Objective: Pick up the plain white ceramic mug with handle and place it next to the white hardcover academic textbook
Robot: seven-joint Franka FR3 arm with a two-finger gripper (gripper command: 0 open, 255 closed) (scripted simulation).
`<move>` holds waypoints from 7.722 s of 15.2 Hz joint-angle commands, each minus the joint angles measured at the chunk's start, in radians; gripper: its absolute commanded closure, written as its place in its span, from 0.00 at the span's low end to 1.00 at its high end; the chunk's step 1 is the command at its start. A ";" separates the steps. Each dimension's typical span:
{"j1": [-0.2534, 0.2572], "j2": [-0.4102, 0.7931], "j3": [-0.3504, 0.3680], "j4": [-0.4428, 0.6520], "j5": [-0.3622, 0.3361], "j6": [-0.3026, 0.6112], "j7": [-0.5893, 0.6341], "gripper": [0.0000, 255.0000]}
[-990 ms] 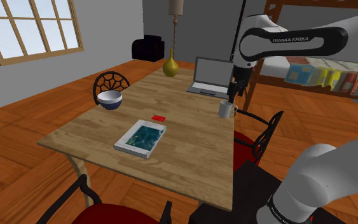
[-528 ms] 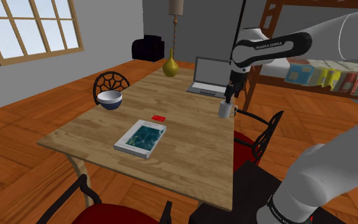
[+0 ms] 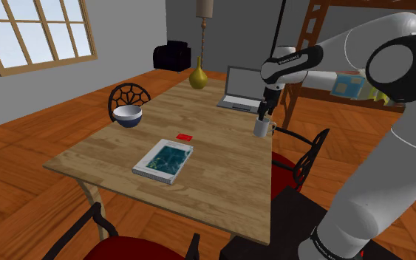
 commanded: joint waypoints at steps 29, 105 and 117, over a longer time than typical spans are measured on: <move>-0.085 0.383 -0.019 0.214 0.233 0.139 -0.206 1.00; 0.269 0.023 0.272 0.085 0.020 -0.053 0.539 1.00; 0.268 0.073 0.271 -0.023 0.026 0.104 0.536 1.00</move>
